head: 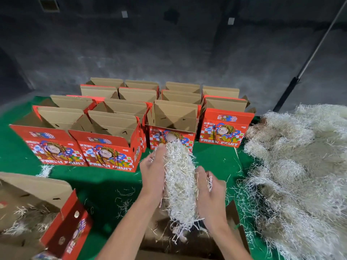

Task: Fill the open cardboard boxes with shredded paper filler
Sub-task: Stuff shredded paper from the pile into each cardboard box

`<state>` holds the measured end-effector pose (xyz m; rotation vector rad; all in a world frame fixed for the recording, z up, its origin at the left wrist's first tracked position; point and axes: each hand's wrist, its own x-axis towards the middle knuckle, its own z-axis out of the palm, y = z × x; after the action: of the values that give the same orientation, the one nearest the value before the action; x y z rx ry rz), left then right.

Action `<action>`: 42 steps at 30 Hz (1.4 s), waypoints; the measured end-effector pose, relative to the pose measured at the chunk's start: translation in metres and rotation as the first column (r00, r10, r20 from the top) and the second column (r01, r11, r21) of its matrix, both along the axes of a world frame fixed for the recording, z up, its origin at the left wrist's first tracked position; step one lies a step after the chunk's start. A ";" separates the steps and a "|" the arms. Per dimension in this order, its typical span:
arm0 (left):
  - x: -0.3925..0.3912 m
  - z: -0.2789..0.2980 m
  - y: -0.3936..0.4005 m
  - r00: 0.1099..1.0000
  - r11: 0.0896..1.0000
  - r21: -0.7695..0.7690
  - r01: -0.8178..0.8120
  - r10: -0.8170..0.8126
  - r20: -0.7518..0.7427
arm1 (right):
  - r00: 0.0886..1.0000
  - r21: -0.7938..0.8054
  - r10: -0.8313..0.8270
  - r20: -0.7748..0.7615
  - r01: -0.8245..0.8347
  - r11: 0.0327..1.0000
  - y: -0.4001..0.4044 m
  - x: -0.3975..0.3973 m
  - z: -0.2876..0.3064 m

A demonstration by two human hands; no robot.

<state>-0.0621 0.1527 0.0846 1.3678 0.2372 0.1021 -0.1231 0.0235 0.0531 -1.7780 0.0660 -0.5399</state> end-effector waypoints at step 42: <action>0.005 -0.041 0.020 0.985 0.998 -0.006 -0.061 0.059 -0.165 | 0.993 -0.008 0.071 -0.093 -0.072 0.997 -0.038 -0.004 0.023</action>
<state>-0.0576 0.1724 0.0433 1.3599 0.4170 0.0376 -0.1268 -0.0148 0.0760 -1.8093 0.0629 -0.4068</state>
